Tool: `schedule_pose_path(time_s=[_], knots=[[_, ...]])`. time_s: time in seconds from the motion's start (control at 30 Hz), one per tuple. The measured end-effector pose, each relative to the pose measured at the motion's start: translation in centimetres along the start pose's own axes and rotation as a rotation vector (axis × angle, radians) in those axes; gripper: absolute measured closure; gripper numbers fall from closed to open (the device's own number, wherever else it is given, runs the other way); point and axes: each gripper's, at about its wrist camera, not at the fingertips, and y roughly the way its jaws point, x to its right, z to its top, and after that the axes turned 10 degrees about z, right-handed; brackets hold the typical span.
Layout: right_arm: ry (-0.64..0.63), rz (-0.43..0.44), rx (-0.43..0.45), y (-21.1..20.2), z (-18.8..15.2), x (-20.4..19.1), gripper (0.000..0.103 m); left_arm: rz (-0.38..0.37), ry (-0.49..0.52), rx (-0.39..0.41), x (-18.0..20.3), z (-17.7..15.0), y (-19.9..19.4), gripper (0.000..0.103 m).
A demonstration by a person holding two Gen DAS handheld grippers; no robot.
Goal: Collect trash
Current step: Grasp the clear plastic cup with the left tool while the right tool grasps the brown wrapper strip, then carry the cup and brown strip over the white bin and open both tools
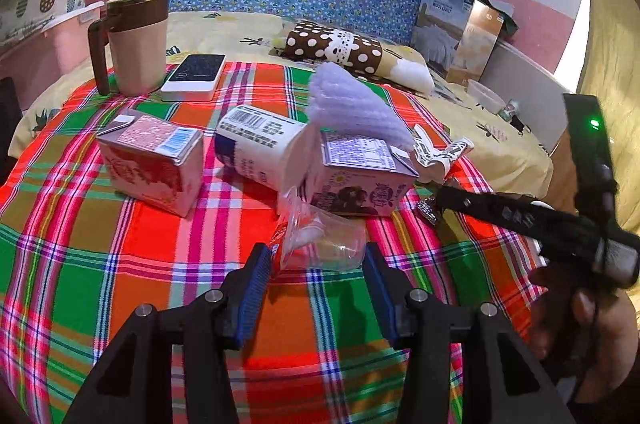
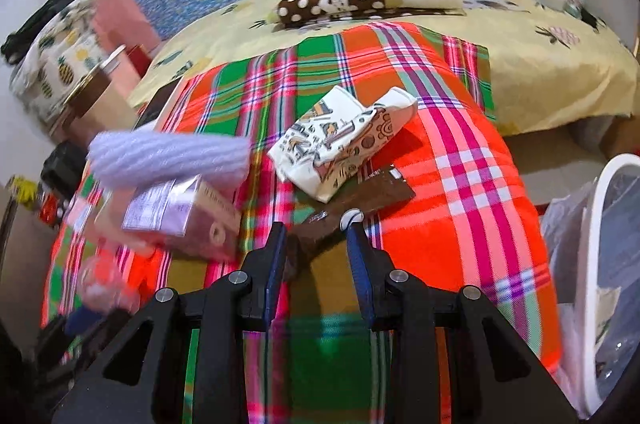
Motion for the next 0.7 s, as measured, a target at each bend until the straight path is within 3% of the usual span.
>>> schedule_pose_path(time_s=[0.1, 0.3, 0.4, 0.5, 0.7], knots=[[0.013, -0.022, -0.001, 0.6, 0.1, -0.2, 0.062, -0.006, -0.005, -0.001, -0.3, 0.0, 0.0, 0.055], [-0.027, -0.043, -0.008, 0.3, -0.3, -0.2, 0.062, -0.018, -0.005, -0.002, -0.3, 0.0, 0.1, 0.055], [-0.04, -0.036, -0.017, -0.1, -0.4, 0.3, 0.08, -0.017, -0.007, -0.002, -0.2, -0.1, 0.0, 0.055], [-0.057, -0.035, -0.017, -0.9, -0.8, 0.7, 0.088, -0.013, -0.007, -0.002, -0.1, -0.2, -0.1, 0.055], [-0.091, -0.029, -0.01, -3.0, -2.3, 1.5, 0.09, -0.016, -0.002, -0.009, 0.5, -0.8, -0.6, 0.055]])
